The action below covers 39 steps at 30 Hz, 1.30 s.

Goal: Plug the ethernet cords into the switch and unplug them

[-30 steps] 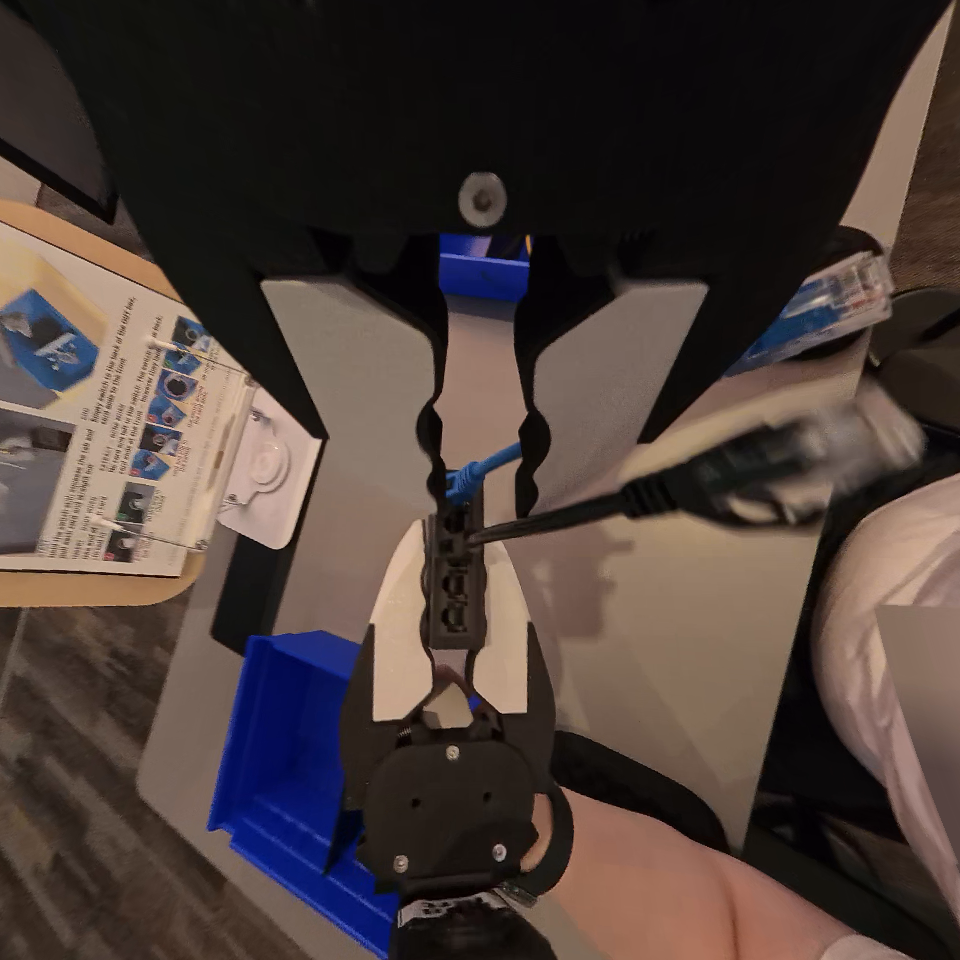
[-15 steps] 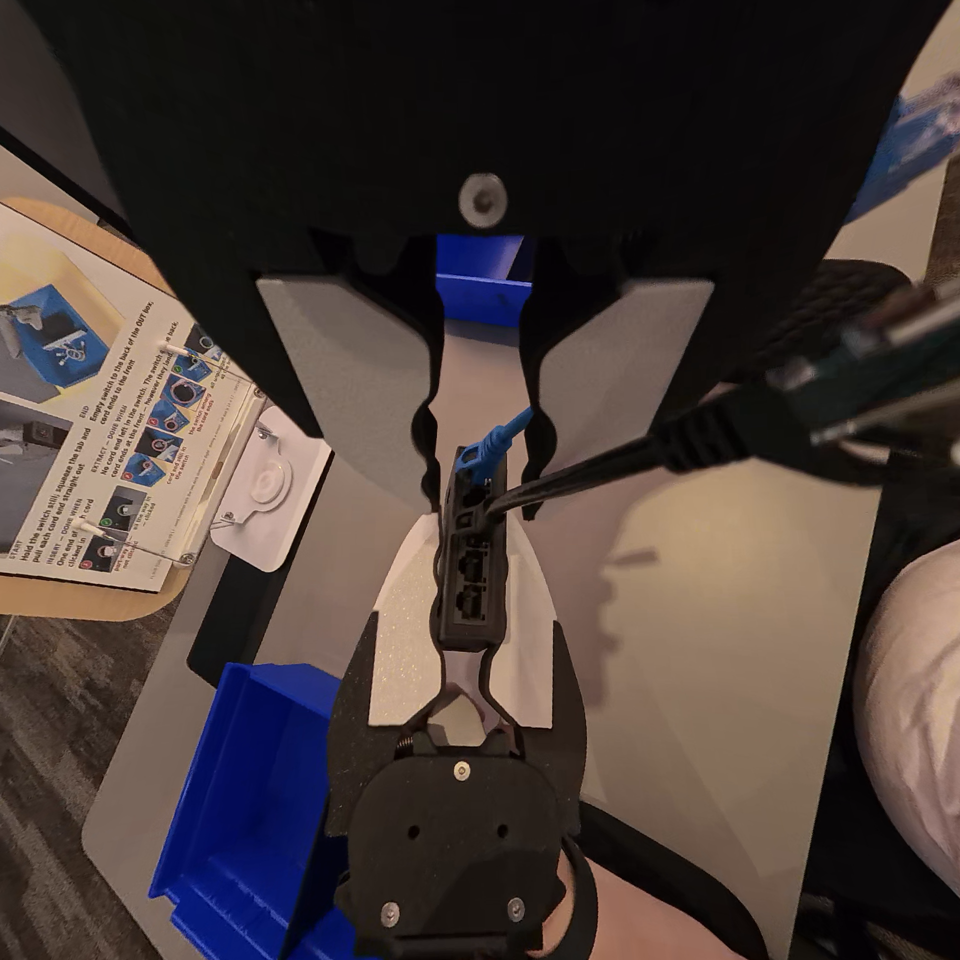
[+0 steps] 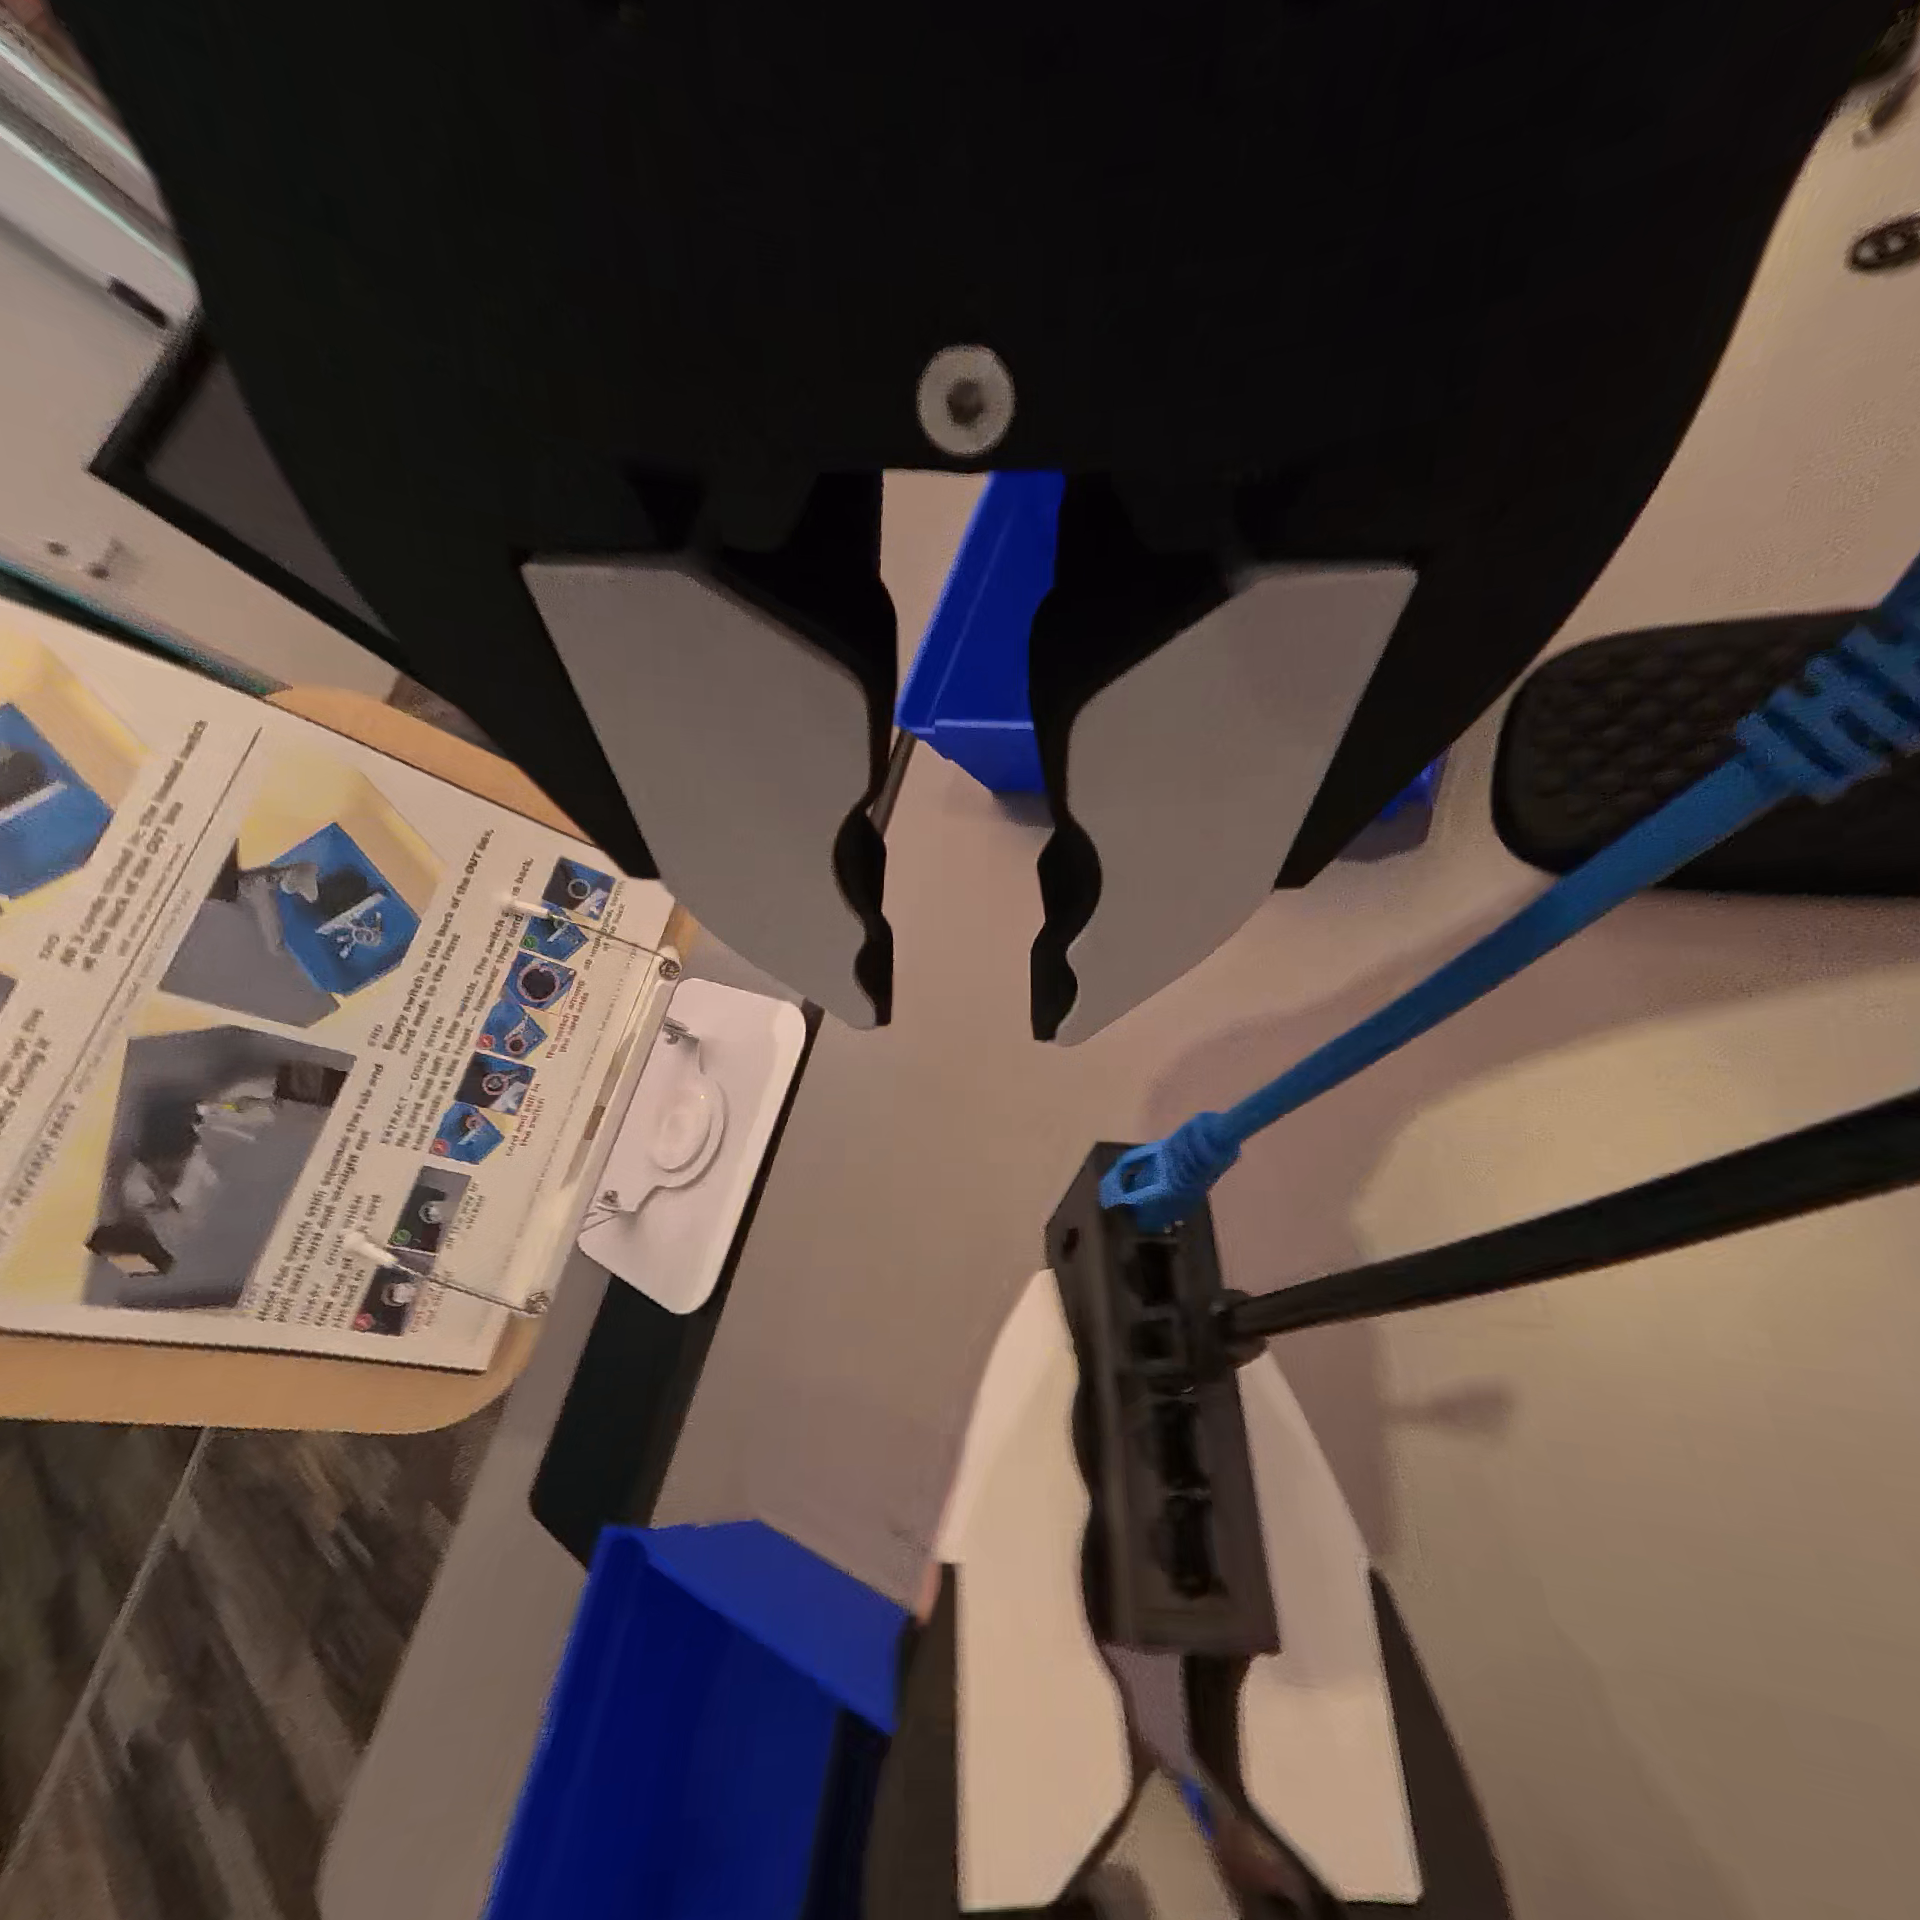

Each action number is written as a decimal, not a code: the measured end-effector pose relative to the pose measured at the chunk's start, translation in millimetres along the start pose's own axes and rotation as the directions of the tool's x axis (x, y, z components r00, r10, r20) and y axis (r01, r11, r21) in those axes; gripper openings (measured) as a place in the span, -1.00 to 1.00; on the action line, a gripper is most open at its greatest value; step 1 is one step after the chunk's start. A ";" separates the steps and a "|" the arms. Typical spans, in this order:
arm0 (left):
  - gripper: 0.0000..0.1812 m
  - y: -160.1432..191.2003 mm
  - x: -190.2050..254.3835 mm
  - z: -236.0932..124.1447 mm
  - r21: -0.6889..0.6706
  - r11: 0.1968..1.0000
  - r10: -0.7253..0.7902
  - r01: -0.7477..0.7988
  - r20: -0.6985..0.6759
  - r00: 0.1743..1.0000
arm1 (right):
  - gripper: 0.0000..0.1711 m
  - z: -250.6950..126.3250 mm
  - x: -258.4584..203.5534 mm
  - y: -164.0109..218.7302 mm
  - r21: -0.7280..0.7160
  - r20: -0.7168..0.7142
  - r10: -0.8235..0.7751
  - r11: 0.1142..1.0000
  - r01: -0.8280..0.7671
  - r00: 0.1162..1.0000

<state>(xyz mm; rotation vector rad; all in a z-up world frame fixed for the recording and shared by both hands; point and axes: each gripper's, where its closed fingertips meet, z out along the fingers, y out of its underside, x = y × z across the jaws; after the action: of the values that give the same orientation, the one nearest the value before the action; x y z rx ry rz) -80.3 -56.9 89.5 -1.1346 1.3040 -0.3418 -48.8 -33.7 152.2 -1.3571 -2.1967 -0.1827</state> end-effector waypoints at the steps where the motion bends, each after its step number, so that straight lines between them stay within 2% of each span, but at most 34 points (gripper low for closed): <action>1: -0.68 1.0 0.4 0.3 -0.010 1.000 -0.002 0.002 -0.004 1.000 | -0.72 -5.3 3.9 -4.4 0.046 -0.002 0.038 0.998 -0.038 0.999; 3: -0.68 5.5 0.0 1.8 -0.040 0.999 -0.006 0.005 -0.006 1.000 | -0.72 -15.2 1.8 -24.2 0.160 0.057 0.118 0.979 -0.126 0.991; 5: -0.68 11.5 -0.4 4.3 -0.071 0.997 -0.021 0.020 -0.008 1.000 | -0.71 -16.8 -9.7 -44.7 0.222 0.134 0.134 0.962 -0.161 0.982; 9: -0.68 20.7 -0.8 8.7 -0.120 0.992 -0.033 0.033 0.002 0.999 | -0.66 6.3 -28.5 -55.8 0.162 0.210 0.191 0.960 -0.227 0.959; 13: -0.68 29.9 1.8 11.9 -0.197 0.980 0.000 0.001 0.007 1.000 | -0.68 28.1 -31.7 -40.4 0.042 0.151 0.197 0.978 -0.205 0.969; 18: -0.68 30.9 8.2 15.3 -0.218 0.975 0.046 -0.045 -0.005 0.999 | -0.67 38.6 -42.7 -32.7 -0.019 0.204 0.250 0.968 -0.251 0.947; 22: -0.68 17.7 14.4 12.3 -0.131 0.991 0.015 -0.022 -0.054 0.998 | -0.68 28.7 -30.0 -37.6 0.080 0.149 0.206 0.972 -0.220 0.967; 26: -0.68 10.2 10.6 6.9 -0.095 0.995 0.013 -0.017 -0.043 0.999 | -0.65 15.9 -30.2 -43.3 0.160 0.208 0.241 0.948 -0.276 0.948; 30: -0.67 13.1 5.5 6.6 -0.121 0.991 0.057 -0.056 -0.001 0.998 | -0.63 13.3 -42.1 -46.4 0.142 0.294 0.288 0.930 -0.340 0.911; 35: -0.68 19.6 2.1 8.6 -0.162 0.984 0.080 -0.075 0.029 0.996 | -0.63 12.8 -34.6 -35.8 0.075 0.199 0.268 0.955 -0.287 0.943; 39: -0.68 22.2 -5.6 5.7 -0.165 0.984 0.073 -0.063 0.053 0.996 | -0.63 -2.4 -20.1 -28.8 0.077 0.072 0.255 0.962 -0.260 0.964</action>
<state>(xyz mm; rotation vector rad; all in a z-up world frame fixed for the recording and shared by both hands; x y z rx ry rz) -85.4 -39.8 74.0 -1.2245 1.3338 -0.1516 -65.7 -64.3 148.6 -1.6013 -2.0254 0.0505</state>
